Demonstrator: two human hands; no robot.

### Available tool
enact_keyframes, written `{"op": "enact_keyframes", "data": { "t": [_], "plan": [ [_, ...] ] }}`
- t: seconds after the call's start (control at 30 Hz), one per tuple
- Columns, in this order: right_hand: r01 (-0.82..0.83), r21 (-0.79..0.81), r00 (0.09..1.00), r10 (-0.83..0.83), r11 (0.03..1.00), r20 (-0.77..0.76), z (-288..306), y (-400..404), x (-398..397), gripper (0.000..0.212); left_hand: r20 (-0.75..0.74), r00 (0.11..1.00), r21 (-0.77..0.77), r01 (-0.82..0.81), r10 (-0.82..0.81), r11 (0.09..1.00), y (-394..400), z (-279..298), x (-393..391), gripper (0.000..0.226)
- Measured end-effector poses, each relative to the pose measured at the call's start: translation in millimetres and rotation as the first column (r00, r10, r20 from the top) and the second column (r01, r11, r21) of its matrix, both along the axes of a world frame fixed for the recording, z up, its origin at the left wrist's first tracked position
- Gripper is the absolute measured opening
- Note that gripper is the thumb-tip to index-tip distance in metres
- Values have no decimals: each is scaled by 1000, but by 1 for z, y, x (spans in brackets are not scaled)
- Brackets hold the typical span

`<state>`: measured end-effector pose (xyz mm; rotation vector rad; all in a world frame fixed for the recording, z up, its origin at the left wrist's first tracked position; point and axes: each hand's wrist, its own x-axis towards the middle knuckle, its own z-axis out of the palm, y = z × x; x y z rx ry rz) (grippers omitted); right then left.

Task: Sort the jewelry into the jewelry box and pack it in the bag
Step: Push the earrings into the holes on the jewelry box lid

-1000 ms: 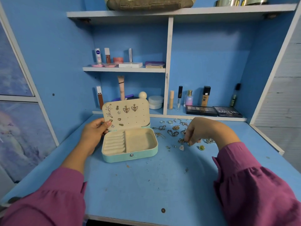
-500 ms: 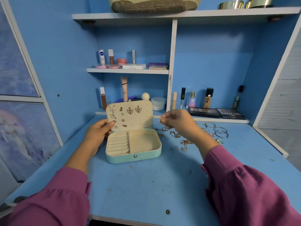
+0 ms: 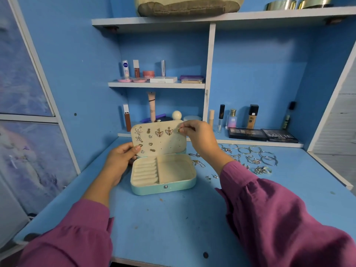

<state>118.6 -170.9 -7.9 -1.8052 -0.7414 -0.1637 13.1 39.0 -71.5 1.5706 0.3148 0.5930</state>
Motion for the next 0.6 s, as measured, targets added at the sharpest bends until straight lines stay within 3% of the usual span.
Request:
{"op": "enact_keyframes", "data": {
  "t": [0.6],
  "plan": [
    [53, 35, 999, -53, 998, 11, -6, 1, -3, 13, 13, 1000, 3, -11, 11, 1000, -5, 4, -4, 16]
  ]
}}
